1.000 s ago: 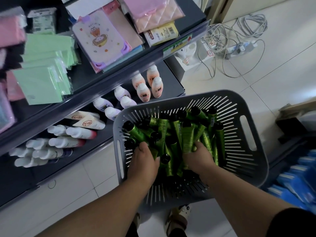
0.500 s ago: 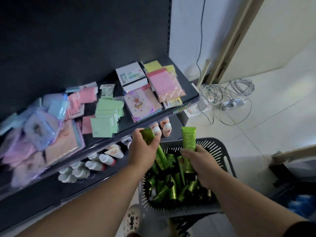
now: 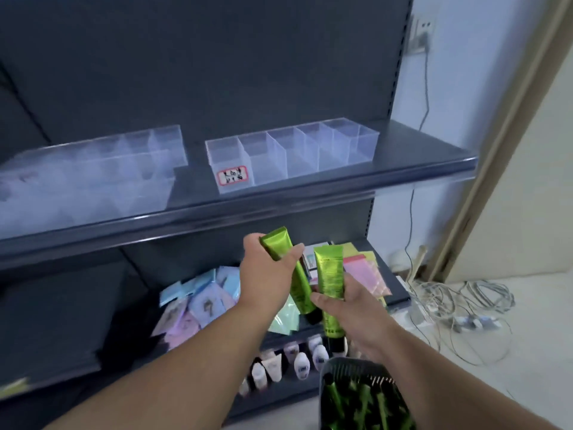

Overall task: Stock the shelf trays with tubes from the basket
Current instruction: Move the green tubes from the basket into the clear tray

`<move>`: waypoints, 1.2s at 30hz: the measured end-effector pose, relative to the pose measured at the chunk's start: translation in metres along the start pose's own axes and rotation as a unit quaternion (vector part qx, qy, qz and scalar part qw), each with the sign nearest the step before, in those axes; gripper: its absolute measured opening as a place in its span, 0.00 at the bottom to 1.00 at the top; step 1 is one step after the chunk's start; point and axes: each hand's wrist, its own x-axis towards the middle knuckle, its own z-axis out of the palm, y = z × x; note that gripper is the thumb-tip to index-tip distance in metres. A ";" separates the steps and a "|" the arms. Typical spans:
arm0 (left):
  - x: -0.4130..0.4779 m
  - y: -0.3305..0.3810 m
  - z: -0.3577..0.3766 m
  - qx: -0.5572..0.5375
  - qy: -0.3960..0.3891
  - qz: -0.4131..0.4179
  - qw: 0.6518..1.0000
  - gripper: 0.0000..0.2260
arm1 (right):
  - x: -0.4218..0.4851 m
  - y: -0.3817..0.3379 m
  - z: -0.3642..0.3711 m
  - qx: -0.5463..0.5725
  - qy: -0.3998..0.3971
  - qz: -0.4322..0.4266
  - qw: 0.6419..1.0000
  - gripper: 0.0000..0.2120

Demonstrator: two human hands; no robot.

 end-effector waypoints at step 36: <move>0.089 0.046 -0.419 -0.088 0.125 0.083 0.985 0.06 | 0.057 -0.234 0.322 -0.042 0.028 -0.169 0.984 0.17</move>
